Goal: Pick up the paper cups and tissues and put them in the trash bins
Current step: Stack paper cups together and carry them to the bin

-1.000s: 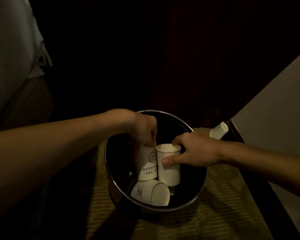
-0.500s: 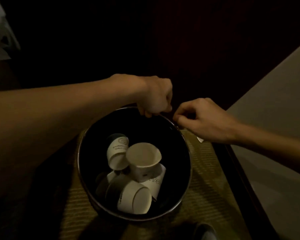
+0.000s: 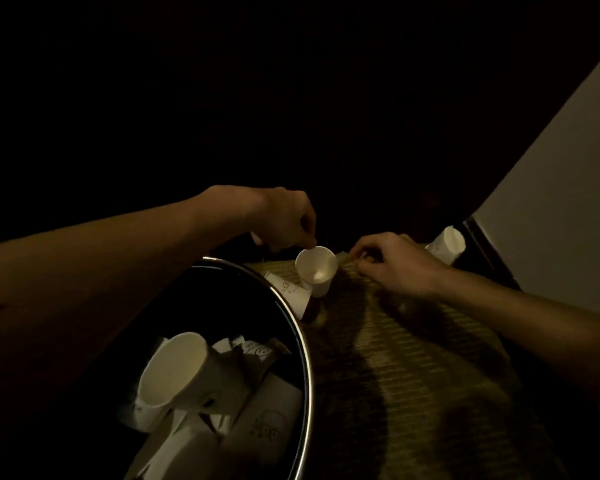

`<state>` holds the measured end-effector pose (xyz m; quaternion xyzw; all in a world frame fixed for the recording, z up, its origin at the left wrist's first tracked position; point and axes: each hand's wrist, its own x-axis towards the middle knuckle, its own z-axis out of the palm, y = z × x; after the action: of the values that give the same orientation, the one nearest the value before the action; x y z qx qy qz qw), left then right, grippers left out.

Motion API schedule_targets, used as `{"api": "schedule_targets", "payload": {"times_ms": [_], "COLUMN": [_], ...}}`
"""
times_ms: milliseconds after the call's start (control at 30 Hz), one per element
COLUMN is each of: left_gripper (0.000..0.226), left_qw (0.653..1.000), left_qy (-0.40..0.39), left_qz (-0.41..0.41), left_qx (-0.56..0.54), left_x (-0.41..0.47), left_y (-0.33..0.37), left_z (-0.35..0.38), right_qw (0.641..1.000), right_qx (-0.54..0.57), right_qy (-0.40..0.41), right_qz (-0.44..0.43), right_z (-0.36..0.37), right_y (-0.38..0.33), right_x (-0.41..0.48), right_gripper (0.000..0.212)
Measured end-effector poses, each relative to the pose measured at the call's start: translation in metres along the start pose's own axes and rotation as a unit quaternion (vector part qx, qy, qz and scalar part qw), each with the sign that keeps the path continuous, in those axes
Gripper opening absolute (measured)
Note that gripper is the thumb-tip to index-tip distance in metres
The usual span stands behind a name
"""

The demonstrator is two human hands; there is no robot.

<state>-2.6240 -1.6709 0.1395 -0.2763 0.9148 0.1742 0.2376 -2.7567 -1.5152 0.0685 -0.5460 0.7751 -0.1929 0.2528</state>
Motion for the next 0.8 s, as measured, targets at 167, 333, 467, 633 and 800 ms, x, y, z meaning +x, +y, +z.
{"api": "schedule_targets", "payload": {"times_ms": [167,333,467,633,800], "left_gripper": [0.041,0.061,0.049,0.015,0.019], "left_qw": [0.986,0.974,0.979,0.998,0.997], "left_qy": [-0.156,-0.215,-0.198,-0.05,0.057], "left_qz": [-0.06,-0.071,-0.046,-0.005,0.006], "left_qx": [0.011,0.025,-0.005,-0.047,-0.042], "left_x": [0.049,0.072,0.08,0.07,0.04], "left_y": [0.001,-0.006,-0.012,-0.019,-0.035], "left_z": [0.02,0.038,0.049,0.029,0.011], "right_qw": [0.998,0.997,0.999,0.985,0.953], "right_qx": [0.042,0.001,0.045,0.13,0.21], "right_qy": [-0.055,-0.074,0.003,0.106,0.21], "right_qz": [0.013,0.002,0.004,-0.036,-0.049], "right_z": [0.033,0.05,0.047,0.035,0.055], "right_y": [0.025,0.033,0.035,0.023,-0.002], "right_x": [0.023,0.038,0.044,0.049,0.046], "right_gripper": [0.041,0.038,0.026,0.03,0.029]}}
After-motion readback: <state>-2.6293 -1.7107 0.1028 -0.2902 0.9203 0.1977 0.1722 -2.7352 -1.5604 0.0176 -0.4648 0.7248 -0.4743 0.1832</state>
